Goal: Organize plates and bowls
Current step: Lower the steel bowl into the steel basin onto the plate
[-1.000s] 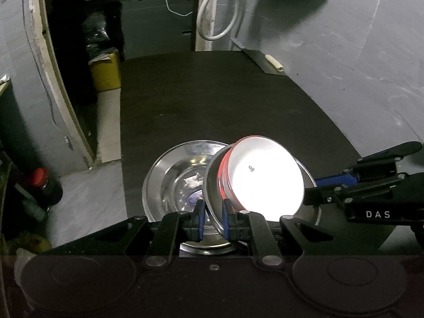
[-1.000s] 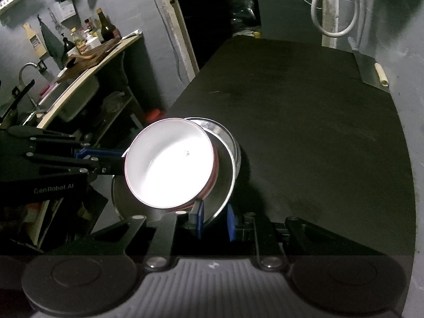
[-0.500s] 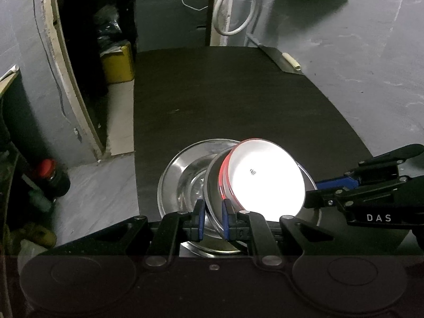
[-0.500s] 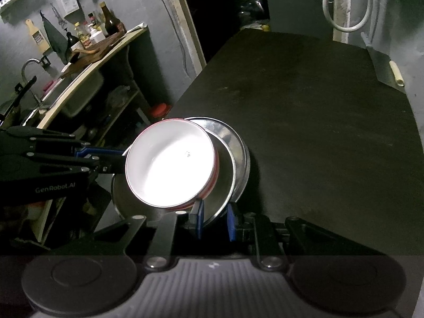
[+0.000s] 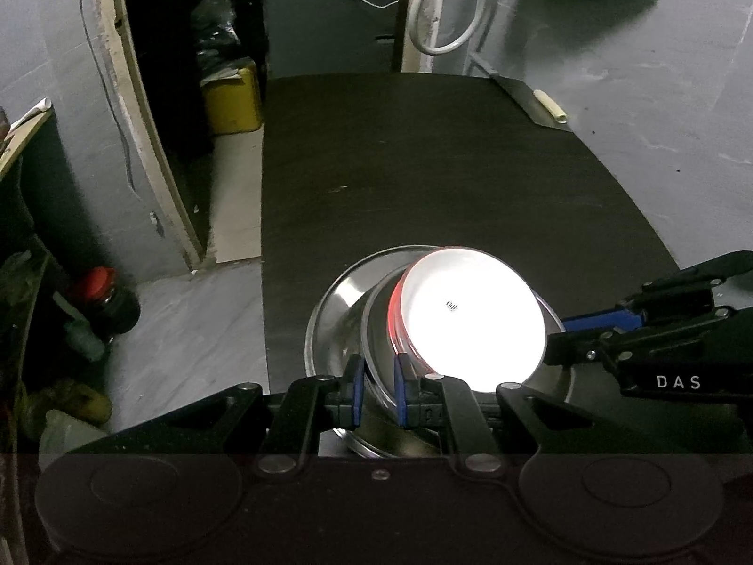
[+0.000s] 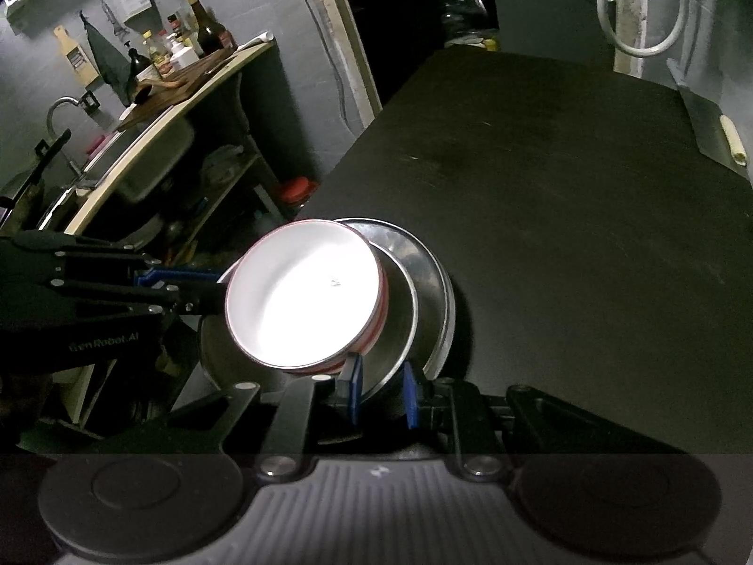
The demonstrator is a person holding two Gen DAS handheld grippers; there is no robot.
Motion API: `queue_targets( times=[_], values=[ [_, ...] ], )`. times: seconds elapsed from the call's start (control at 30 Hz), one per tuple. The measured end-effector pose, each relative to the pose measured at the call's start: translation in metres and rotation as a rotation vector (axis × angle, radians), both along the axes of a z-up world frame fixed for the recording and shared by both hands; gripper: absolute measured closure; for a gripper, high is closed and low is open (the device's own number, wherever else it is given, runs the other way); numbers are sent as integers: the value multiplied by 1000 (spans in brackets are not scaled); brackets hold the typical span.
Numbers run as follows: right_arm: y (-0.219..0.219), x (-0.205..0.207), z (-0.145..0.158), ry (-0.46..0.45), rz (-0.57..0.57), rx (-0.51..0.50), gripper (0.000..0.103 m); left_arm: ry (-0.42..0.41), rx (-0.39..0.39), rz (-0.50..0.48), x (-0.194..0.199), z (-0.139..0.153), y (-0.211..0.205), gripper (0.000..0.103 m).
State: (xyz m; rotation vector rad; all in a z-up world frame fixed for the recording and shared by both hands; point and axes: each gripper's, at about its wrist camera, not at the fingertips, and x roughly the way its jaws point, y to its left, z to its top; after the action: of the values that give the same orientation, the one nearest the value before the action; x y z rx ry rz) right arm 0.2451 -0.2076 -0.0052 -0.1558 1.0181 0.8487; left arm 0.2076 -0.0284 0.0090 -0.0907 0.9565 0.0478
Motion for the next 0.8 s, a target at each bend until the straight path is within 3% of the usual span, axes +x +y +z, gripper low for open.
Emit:
queue_targets(
  times=[0.8],
  values=[
    [12,0,2,-22,23,2,82,14,6,67,5,-8,7,89]
  ],
)
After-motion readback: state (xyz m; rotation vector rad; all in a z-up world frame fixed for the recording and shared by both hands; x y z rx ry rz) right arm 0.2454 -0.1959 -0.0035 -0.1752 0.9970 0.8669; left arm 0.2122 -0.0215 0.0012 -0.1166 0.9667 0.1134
